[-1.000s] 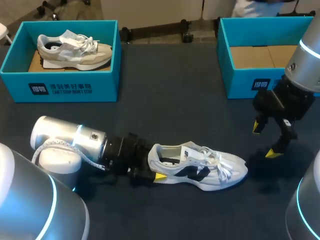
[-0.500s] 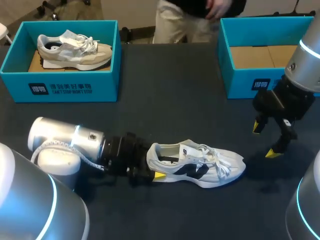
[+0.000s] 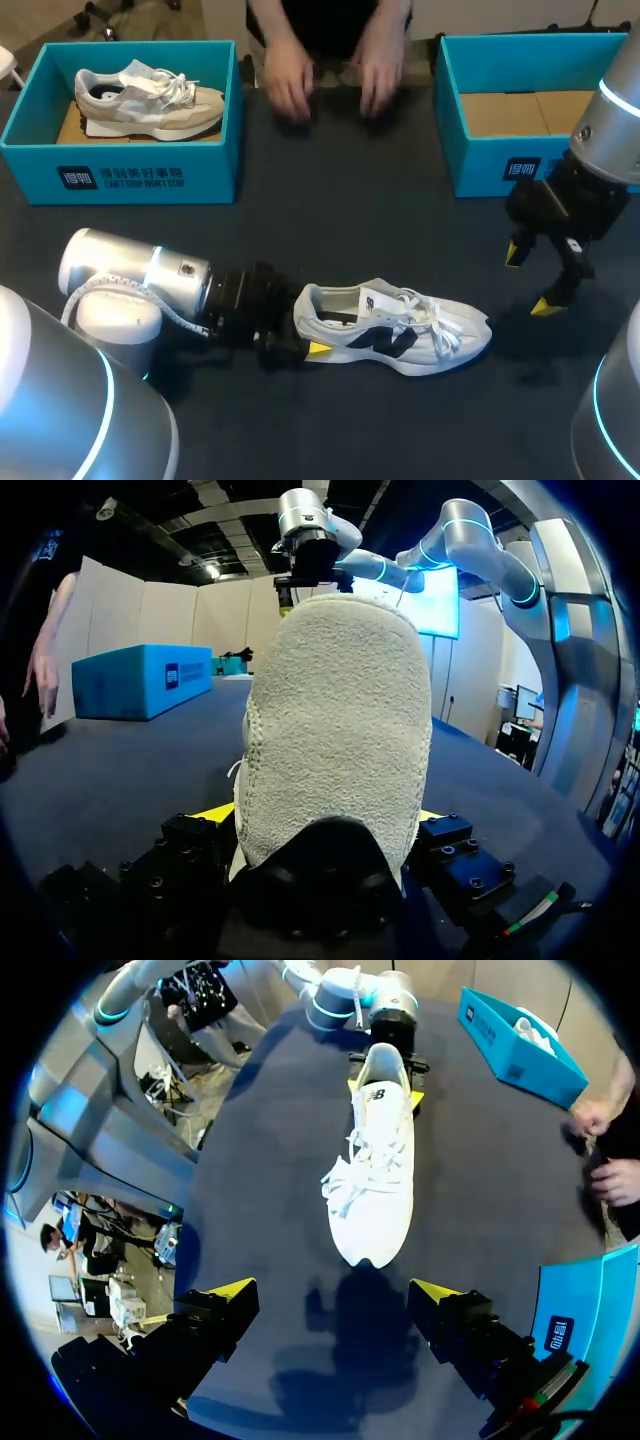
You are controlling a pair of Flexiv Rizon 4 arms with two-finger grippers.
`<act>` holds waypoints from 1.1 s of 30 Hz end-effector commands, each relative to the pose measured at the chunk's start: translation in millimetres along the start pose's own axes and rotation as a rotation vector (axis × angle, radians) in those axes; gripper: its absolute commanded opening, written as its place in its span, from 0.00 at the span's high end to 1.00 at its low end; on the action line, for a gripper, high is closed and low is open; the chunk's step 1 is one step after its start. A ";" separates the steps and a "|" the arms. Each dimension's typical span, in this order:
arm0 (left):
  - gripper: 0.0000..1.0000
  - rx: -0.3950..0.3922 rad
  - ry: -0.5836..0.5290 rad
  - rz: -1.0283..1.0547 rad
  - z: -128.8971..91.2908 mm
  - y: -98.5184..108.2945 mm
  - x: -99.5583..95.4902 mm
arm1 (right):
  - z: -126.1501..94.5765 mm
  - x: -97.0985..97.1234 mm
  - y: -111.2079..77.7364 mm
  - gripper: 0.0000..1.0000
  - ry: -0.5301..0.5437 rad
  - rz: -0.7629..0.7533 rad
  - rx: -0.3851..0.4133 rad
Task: Take the shoe out of the shoebox, open the shoe tongue, remove and reinsert the insole, then place the shoe into the shoebox
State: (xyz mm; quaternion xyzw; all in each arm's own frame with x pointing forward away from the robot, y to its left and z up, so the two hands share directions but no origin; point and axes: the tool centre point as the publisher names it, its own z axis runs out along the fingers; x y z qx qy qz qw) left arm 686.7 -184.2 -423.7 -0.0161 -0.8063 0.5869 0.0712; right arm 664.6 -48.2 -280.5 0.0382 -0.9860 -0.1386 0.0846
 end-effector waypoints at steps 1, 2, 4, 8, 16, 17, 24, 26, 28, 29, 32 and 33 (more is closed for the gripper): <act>1.00 -0.001 0.001 -0.001 0.9 0.6 -1.2 | 0.5 0.1 -0.2 0.00 0.000 0.000 0.002; 1.00 -0.001 0.001 -0.001 0.9 0.6 -1.2 | 0.5 0.1 -0.2 0.00 0.000 0.000 0.002; 1.00 -0.001 0.001 -0.001 0.9 0.6 -1.2 | 0.5 0.1 -0.2 0.00 0.000 0.000 0.002; 1.00 -0.001 0.001 -0.001 0.9 0.6 -1.2 | -31.8 -14.9 24.0 0.00 -0.050 -0.029 0.121; 1.00 -0.001 0.001 -0.001 0.9 0.6 -1.2 | -25.2 -26.8 59.2 0.00 -0.029 -0.032 0.191; 1.00 -0.001 0.001 -0.001 0.9 0.6 -1.2 | -21.3 -27.3 68.3 0.00 -0.025 -0.034 0.201; 1.00 -0.001 0.001 -0.001 0.9 0.6 -1.2 | -14.9 -24.0 82.4 0.00 -0.047 -0.005 0.235; 1.00 -0.001 0.001 -0.001 0.9 0.6 -1.2 | -9.2 -21.2 87.5 0.00 -0.072 0.015 0.233; 1.00 -0.001 0.001 -0.001 0.9 0.6 -1.2 | -3.5 -21.9 93.7 0.00 -0.068 0.041 0.238; 1.00 -0.001 0.001 -0.001 0.9 0.6 -1.2 | -0.6 -22.9 98.6 0.00 -0.064 0.048 0.250; 1.00 -0.001 0.001 -0.001 0.9 0.6 -1.2 | 7.1 -25.5 112.1 0.00 -0.074 0.071 0.282; 1.00 -0.001 0.001 -0.001 0.9 0.6 -1.2 | 8.8 -26.0 113.9 0.00 -0.074 0.078 0.288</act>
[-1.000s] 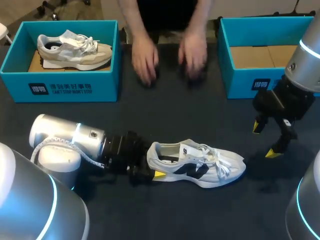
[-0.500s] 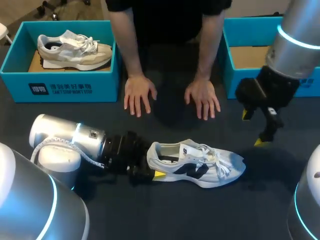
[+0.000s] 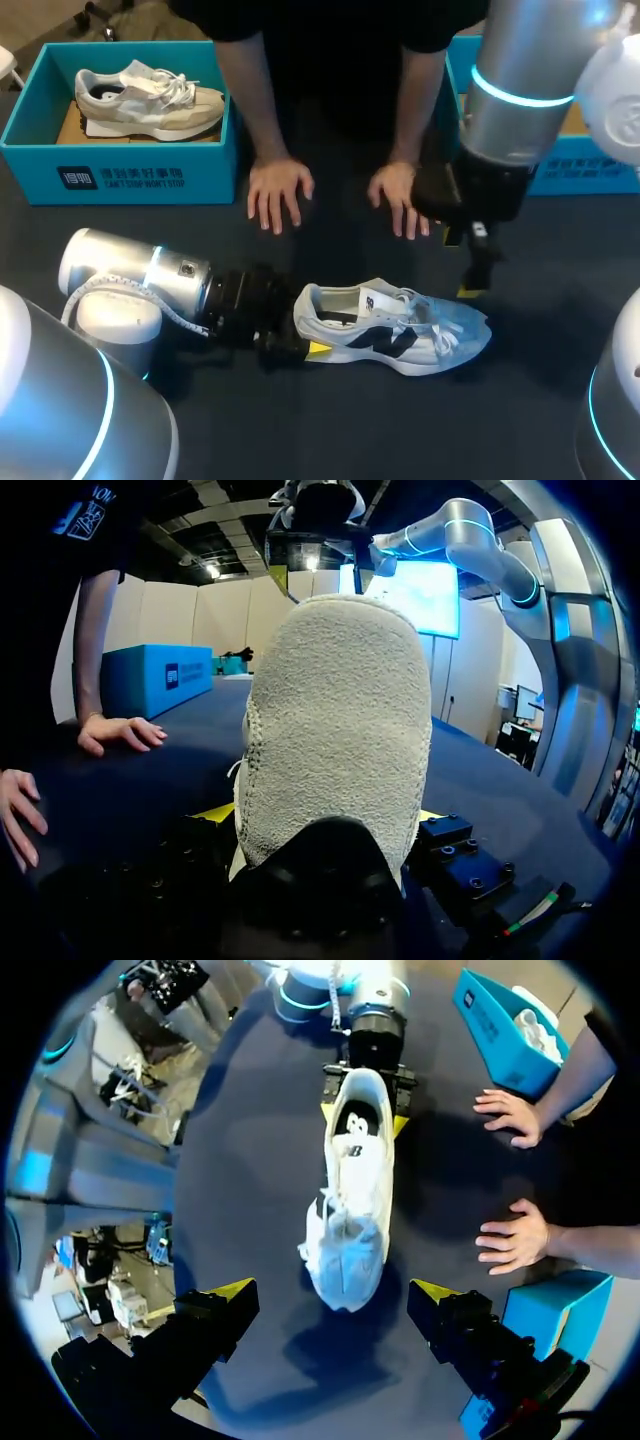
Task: Take the shoe out of the shoebox, open the shoe tongue, remove and reinsert the insole, then place the shoe into the shoebox
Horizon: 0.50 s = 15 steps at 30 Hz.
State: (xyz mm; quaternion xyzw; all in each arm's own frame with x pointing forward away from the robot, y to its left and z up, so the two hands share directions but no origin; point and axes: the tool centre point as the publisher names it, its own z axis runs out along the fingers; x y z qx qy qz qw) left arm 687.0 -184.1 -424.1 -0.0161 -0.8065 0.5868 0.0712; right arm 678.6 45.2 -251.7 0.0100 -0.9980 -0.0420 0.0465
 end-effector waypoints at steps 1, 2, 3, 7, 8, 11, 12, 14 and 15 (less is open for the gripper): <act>1.00 -0.001 0.001 0.000 0.9 0.2 -0.8 | 12.9 -5.9 22.8 0.00 0.006 0.021 0.103; 1.00 -0.001 0.001 0.000 0.9 0.2 -0.8 | 15.2 -5.4 27.5 0.00 -0.011 0.023 0.119; 1.00 -0.001 0.001 0.000 0.9 0.2 -0.8 | 16.6 -4.8 30.2 0.00 -0.021 0.025 0.126; 1.00 -0.001 0.001 0.000 0.9 0.2 -0.8 | 27.4 -3.6 41.9 0.00 -0.020 0.052 0.135; 1.00 -0.001 0.001 0.000 0.9 0.2 -0.8 | 27.4 -3.6 41.9 0.00 -0.020 0.052 0.135; 1.00 -0.001 0.001 0.000 0.9 0.2 -0.8 | 27.4 -3.6 41.9 0.00 -0.020 0.052 0.135; 1.00 -0.001 0.001 0.000 0.9 0.2 -0.8 | 27.4 -3.6 41.9 0.00 -0.020 0.052 0.135; 1.00 -0.001 0.001 0.000 0.9 0.2 -0.8 | 27.4 -3.6 41.9 0.00 -0.020 0.052 0.135; 1.00 -0.001 0.001 0.000 0.9 0.2 -0.8 | 27.4 -3.6 41.9 0.00 -0.020 0.052 0.135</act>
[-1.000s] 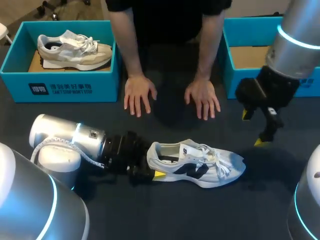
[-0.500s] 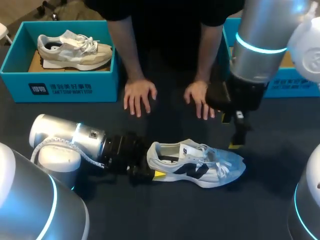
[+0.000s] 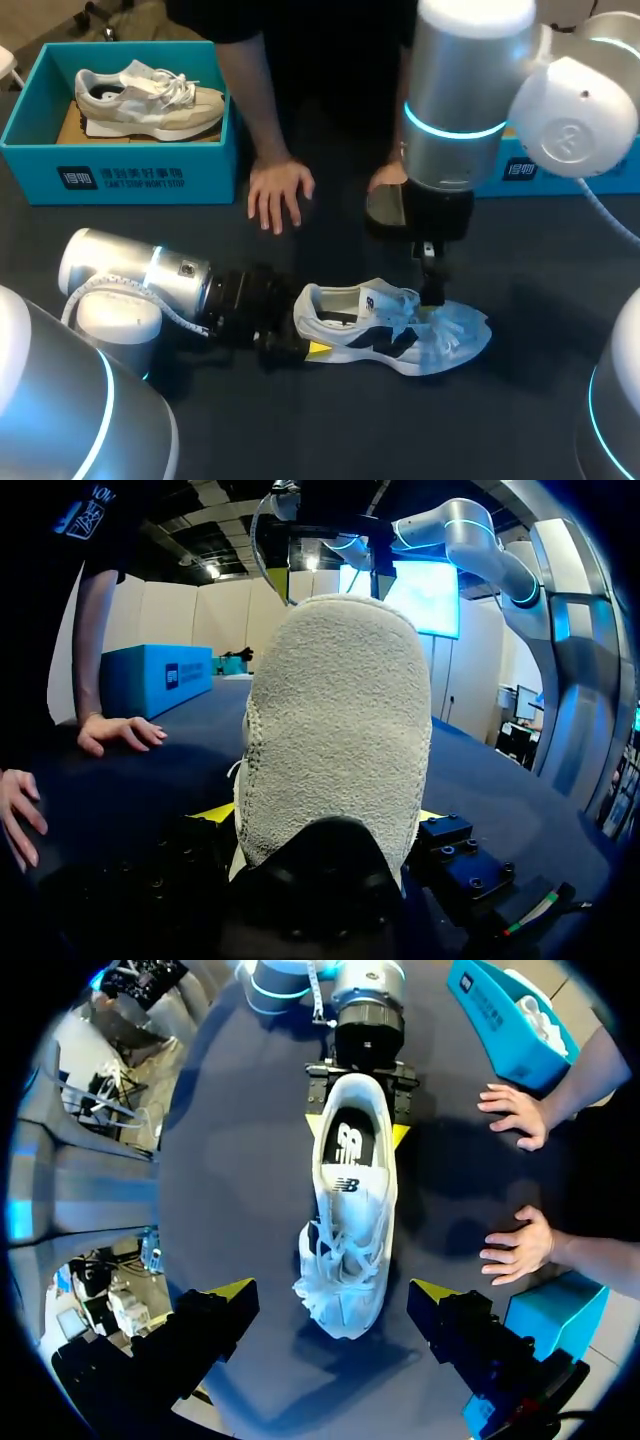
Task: Take the shoe out of the shoebox, open the shoe tongue, remove and reinsert the insole, then place the shoe into the shoebox
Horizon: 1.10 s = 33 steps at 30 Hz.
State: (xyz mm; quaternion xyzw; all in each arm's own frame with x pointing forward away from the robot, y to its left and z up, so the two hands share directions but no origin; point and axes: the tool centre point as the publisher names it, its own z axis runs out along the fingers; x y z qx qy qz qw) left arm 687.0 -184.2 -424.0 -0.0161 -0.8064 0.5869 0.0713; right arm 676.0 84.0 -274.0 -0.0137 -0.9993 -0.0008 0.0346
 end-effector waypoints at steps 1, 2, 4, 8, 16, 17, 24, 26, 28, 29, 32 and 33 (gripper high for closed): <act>1.00 -0.001 0.000 0.000 0.8 0.3 -0.9 | 1.5 -2.9 5.4 0.00 0.004 0.001 0.054; 1.00 -0.001 0.000 0.000 0.8 0.3 -0.9 | 1.5 -2.9 5.4 0.00 0.004 0.001 0.054; 1.00 -0.001 0.000 0.000 0.8 0.3 -0.9 | -6.7 -4.2 9.6 0.00 0.044 0.292 0.071; 1.00 -0.001 0.000 0.000 0.8 0.3 -0.9 | -9.7 0.2 21.8 0.00 0.035 0.567 0.048; 1.00 -0.001 0.000 0.000 0.8 0.3 -0.9 | 1.4 8.5 63.6 0.00 0.010 0.993 0.064; 1.00 -0.001 0.000 0.000 0.8 0.3 -0.9 | 3.3 7.9 65.9 0.00 0.023 1.007 0.069; 1.00 -0.001 0.000 0.000 0.8 0.3 -0.9 | 9.0 9.9 69.8 0.00 0.065 1.111 0.067; 1.00 -0.001 0.000 0.000 0.8 0.3 -0.9 | 9.0 9.9 69.8 0.00 0.065 1.111 0.067; 1.00 -0.001 0.000 0.000 0.8 0.3 -0.9 | 9.0 9.9 69.8 0.00 0.065 1.111 0.067; 1.00 -0.001 0.000 0.000 0.8 0.3 -0.9 | 9.0 9.9 69.8 0.00 0.065 1.111 0.067; 1.00 -0.001 0.000 0.000 0.8 0.3 -0.9 | 11.9 13.4 71.4 0.00 0.035 1.188 0.061; 1.00 -0.001 0.000 0.000 0.8 0.3 -0.9 | 13.0 15.4 72.4 0.00 0.018 1.225 0.059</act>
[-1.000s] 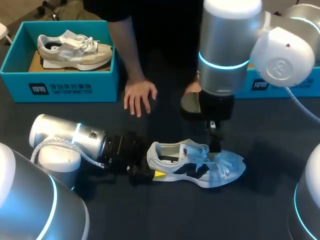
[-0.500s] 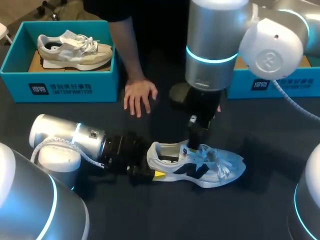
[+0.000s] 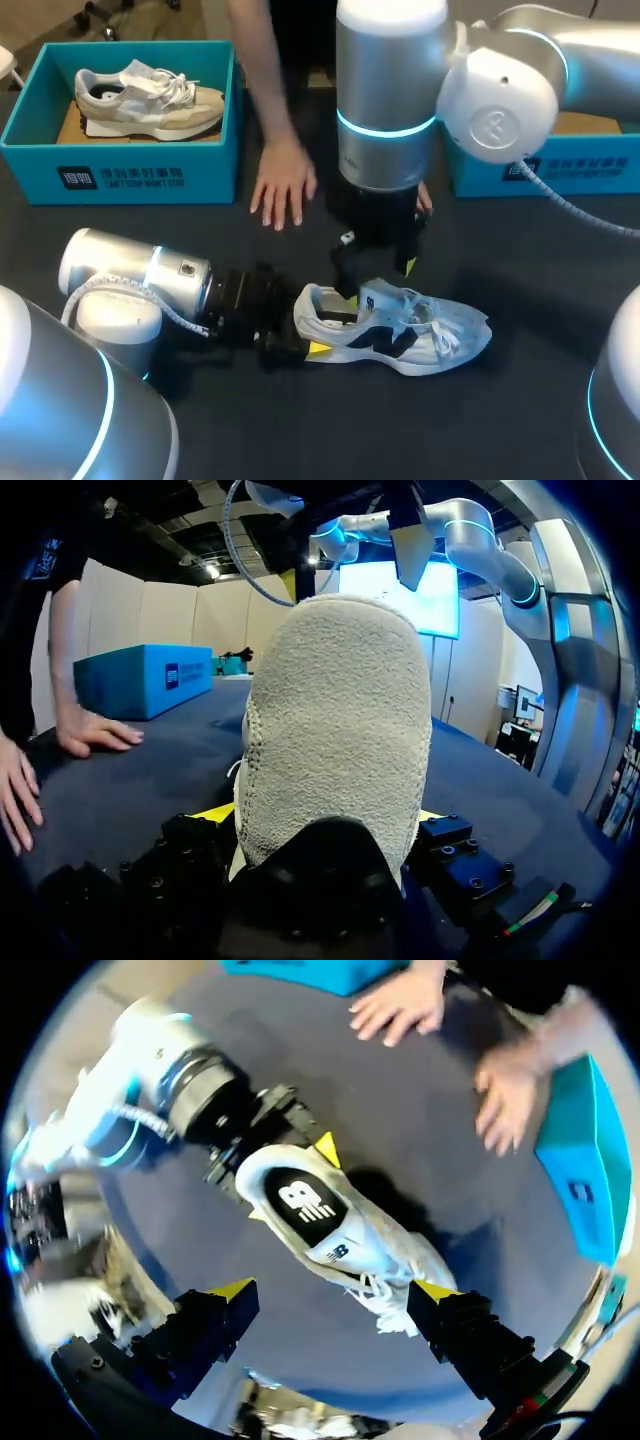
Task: Take the shoe out of the shoebox, open the shoe tongue, remove and reinsert the insole, then place the shoe into the shoebox
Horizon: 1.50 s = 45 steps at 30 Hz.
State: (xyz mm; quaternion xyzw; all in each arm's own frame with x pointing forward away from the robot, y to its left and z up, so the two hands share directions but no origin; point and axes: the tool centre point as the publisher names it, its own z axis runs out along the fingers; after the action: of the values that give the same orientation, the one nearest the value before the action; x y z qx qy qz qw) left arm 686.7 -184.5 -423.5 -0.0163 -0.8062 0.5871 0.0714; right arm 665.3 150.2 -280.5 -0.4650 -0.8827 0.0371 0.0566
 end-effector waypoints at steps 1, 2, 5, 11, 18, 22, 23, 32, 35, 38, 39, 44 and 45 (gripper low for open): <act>1.00 -0.002 0.000 -0.001 0.7 0.8 -1.1 | 8.2 9.3 -1.0 0.00 -0.034 0.331 -0.015; 1.00 -0.002 0.000 -0.001 0.7 0.8 -1.1 | 9.9 11.0 -2.1 0.00 -0.046 0.364 -0.022; 1.00 -0.002 0.000 -0.001 0.7 0.8 -1.1 | 14.3 15.2 -5.1 0.00 -0.070 0.443 -0.032; 1.00 -0.002 0.000 -0.001 0.7 0.8 -1.1 | 18.3 21.4 -4.6 0.00 -0.133 0.552 -0.044; 1.00 -0.002 0.000 -0.001 0.7 0.8 -1.1 | 16.4 21.7 7.4 0.00 -0.189 0.602 -0.007; 1.00 -0.002 0.000 -0.001 0.7 0.8 -1.1 | 15.3 22.3 10.4 0.00 -0.213 0.625 0.020; 1.00 -0.002 0.000 -0.001 0.7 0.8 -1.1 | 15.6 22.5 11.2 0.00 -0.215 0.628 0.025; 1.00 -0.002 0.000 -0.001 0.7 0.8 -1.1 | 19.6 28.3 12.2 0.00 -0.257 0.648 0.028; 1.00 -0.002 0.000 -0.001 0.7 0.8 -1.1 | 24.1 28.5 11.9 0.00 -0.277 0.674 0.039; 1.00 -0.002 0.000 -0.001 0.7 0.8 -1.1 | 26.7 28.6 12.3 0.00 -0.300 0.681 0.037; 1.00 -0.002 0.000 -0.001 0.7 0.8 -1.1 | 27.3 28.1 12.9 0.00 -0.306 0.686 0.044; 1.00 -0.002 0.000 -0.001 0.7 0.8 -1.1 | 32.6 21.6 15.2 0.00 -0.337 0.718 0.060; 1.00 -0.002 0.000 -0.001 0.7 0.8 -1.1 | 33.0 21.1 15.4 0.00 -0.338 0.720 0.059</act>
State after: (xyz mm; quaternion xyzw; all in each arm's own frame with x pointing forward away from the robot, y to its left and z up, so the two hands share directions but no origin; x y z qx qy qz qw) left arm 686.7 -184.5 -423.5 -0.0163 -0.8062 0.5871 0.0714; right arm 665.6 168.0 -308.7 -0.7248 -0.6705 0.1415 -0.0716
